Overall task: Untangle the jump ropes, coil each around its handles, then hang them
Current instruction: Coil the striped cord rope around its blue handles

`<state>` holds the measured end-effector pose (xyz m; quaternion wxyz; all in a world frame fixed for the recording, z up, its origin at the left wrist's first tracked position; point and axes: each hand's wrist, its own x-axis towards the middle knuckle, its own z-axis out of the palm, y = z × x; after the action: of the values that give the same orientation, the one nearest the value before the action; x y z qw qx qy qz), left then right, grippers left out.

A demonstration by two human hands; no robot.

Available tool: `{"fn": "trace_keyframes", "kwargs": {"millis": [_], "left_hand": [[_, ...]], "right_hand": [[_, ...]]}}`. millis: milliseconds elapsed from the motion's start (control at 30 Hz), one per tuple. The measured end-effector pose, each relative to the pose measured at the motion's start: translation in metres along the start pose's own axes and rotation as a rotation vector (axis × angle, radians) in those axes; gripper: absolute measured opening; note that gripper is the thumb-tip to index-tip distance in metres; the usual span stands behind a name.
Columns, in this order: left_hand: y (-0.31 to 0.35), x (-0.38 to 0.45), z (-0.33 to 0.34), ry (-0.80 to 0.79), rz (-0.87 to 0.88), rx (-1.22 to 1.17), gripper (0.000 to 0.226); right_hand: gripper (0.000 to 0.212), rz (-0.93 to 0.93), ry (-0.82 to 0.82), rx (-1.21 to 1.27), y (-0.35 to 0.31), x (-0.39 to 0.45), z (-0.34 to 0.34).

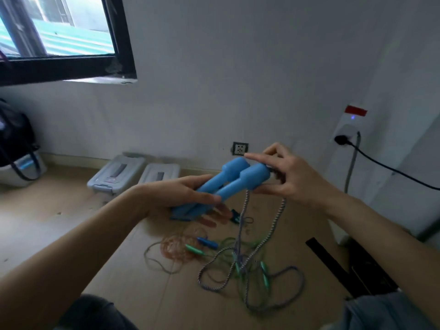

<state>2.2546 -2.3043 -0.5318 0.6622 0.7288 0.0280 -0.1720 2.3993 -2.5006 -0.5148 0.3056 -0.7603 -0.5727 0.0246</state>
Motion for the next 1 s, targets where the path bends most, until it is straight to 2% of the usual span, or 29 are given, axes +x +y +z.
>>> {"fn": "trace_keyframes", "kwargs": {"millis": [33,100,167,233,267,333,400,467,600,700,867,900,1000], "left_hand": [[-0.001,0.0,0.002,-0.049,-0.001,-0.024,0.04],[-0.004,0.001,0.005,-0.145,-0.023,0.032,0.042],[-0.01,0.004,0.009,-0.26,-0.073,0.1,0.04],[-0.02,0.007,0.012,-0.324,-0.101,0.088,0.031],[-0.024,0.008,0.011,-0.312,-0.102,0.048,0.027],[-0.034,0.011,0.007,-0.249,-0.113,-0.044,0.023],[-0.041,0.013,-0.001,-0.195,-0.148,-0.062,0.02],[-0.046,0.015,-0.007,-0.163,-0.193,-0.037,0.021],[-0.051,0.013,-0.013,-0.211,-0.265,-0.02,0.023],[-0.052,0.012,-0.013,-0.207,-0.284,-0.097,0.022],[-0.055,0.02,0.006,-0.04,-0.278,-0.151,0.023],[-0.058,0.022,0.011,0.0,-0.279,-0.156,0.021],[-0.064,0.027,0.021,0.048,-0.272,-0.193,0.018]], "right_hand": [[0.075,0.052,-0.007,0.058,0.001,-0.003,-0.001],[0.077,0.165,-0.19,0.194,0.004,-0.008,0.0],[0.057,0.189,-0.375,0.336,0.01,-0.014,0.01],[0.032,0.207,-0.352,0.448,0.016,-0.018,0.021],[0.023,0.215,-0.312,0.447,0.019,-0.019,0.025],[0.026,0.195,-0.236,0.25,0.032,-0.016,0.028],[0.025,0.188,-0.275,0.084,0.042,-0.013,0.027],[0.022,0.205,-0.385,0.139,0.044,-0.014,0.025],[0.016,0.319,-0.6,0.458,0.04,-0.017,0.013],[0.015,0.335,-0.457,0.479,0.04,-0.015,0.012],[0.009,0.359,-0.065,0.216,0.044,-0.014,0.039],[0.011,0.408,-0.006,0.274,0.046,-0.016,0.043],[0.013,0.603,0.126,0.674,0.046,-0.019,0.051]]}}
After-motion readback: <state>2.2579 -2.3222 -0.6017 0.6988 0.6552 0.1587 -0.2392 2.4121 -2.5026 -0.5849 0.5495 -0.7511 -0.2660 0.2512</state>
